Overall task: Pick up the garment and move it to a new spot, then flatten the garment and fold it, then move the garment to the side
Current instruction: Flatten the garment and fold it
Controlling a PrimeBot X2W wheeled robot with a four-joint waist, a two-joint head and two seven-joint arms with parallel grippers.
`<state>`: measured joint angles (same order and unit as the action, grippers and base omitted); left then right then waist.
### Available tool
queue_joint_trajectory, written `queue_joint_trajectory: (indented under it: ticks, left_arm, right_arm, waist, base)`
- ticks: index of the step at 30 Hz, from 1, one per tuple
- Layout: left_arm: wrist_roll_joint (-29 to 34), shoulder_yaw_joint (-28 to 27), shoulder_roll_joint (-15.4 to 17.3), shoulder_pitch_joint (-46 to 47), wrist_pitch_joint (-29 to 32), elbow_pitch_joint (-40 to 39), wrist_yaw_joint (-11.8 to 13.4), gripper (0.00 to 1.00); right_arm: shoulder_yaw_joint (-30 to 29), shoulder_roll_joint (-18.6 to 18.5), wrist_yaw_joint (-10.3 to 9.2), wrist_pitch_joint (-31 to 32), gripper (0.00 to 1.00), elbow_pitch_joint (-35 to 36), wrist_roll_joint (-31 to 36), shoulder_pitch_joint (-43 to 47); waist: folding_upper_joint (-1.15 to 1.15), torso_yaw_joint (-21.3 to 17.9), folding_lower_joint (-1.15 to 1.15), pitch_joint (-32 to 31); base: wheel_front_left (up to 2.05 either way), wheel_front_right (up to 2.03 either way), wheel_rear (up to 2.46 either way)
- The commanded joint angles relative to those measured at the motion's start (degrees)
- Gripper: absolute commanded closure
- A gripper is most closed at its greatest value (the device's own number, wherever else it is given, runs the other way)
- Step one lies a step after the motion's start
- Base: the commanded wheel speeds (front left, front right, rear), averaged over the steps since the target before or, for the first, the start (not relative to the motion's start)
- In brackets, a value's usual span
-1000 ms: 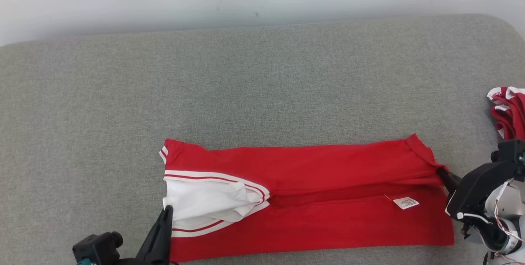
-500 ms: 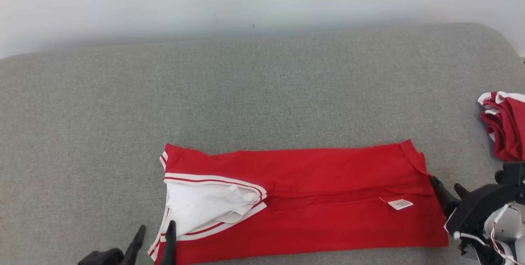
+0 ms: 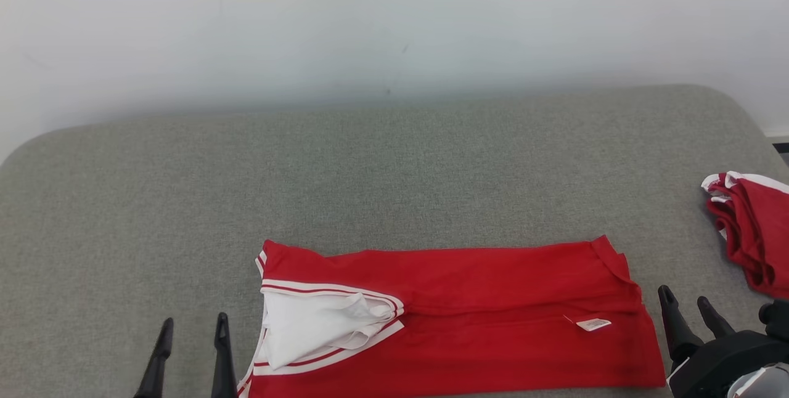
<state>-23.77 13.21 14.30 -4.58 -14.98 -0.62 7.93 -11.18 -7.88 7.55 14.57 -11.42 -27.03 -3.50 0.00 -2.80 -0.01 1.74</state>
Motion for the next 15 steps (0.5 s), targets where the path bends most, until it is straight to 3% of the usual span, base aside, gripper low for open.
queue_joint_trajectory:
  ticks: [1,8,15]
  left_arm:
    - [2.90,-1.92,-1.25,-1.70,-0.20,-1.31,-0.76,0.00]
    - [9.11,-7.40,-6.10,-4.71,-0.17,-1.95,-4.50,0.00]
    - [11.78,-10.38,-8.65,-5.08,-0.18,-1.06,-8.15,0.00]
  right_arm:
    - [0.17,0.21,-0.14,-1.04,0.00,0.09,0.79,0.86]
    - [0.04,0.04,-0.14,-0.31,0.00,-1.38,1.79,0.52]
    - [-1.58,-0.65,-0.14,5.03,0.00,-4.71,3.60,-2.87]
  waist:
    - [0.00,-0.08,0.01,-0.97]
    - [0.00,-0.21,0.01,-1.37]
    - [0.00,0.40,0.01,-0.78]
  base:
    - [0.00,0.00,0.00]
    - [0.00,0.00,0.00]
    - [0.00,0.00,0.00]
